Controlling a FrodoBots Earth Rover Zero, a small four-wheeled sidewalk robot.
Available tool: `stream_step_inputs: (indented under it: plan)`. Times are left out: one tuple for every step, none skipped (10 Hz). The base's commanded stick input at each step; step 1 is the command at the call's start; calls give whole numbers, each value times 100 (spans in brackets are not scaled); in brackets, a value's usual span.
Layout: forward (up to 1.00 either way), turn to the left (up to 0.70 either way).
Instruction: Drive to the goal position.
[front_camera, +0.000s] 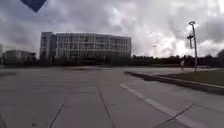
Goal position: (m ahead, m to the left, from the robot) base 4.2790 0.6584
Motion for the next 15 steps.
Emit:
stream_step_inputs:
  plan:
    - [70, 0]
    - [70, 0]
    - [70, 0]
    - [70, 0]
    - [70, -10]
    - [70, -21]
    - [70, -32]
    - [70, -35]
    - [70, -35]
    - [70, -35]
    - [70, -24]
    - [70, -13]
    - [70, -2]
    - [70, 15]
    - [70, 21]
